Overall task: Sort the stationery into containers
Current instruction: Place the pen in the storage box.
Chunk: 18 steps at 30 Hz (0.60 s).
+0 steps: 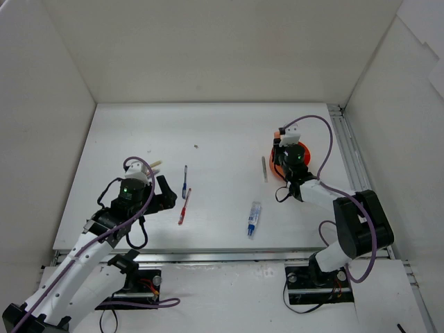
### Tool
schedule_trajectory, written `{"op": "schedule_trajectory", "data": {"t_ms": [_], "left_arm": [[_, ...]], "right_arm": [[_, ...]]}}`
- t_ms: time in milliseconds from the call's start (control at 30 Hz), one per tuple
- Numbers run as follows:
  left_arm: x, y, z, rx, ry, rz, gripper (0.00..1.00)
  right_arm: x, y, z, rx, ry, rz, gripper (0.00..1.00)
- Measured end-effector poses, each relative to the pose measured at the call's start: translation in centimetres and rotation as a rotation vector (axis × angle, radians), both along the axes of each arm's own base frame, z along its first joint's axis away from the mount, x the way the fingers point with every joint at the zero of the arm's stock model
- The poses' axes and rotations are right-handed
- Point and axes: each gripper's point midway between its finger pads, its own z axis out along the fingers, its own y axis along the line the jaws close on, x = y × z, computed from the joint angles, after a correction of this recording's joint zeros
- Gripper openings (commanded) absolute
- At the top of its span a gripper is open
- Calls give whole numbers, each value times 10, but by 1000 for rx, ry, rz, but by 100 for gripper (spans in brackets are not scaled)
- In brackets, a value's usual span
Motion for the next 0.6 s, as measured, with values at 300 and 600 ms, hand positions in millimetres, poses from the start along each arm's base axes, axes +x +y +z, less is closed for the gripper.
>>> {"op": "schedule_trajectory", "data": {"t_ms": [300,600], "left_arm": [[0,0,1,-2,-3,0,100],[-1,0,4,-8,-16,0,100]], "right_arm": [[-7,-4,4,42,-14,-33,27],[-16,-7,13,68,-37,-40,43]]}}
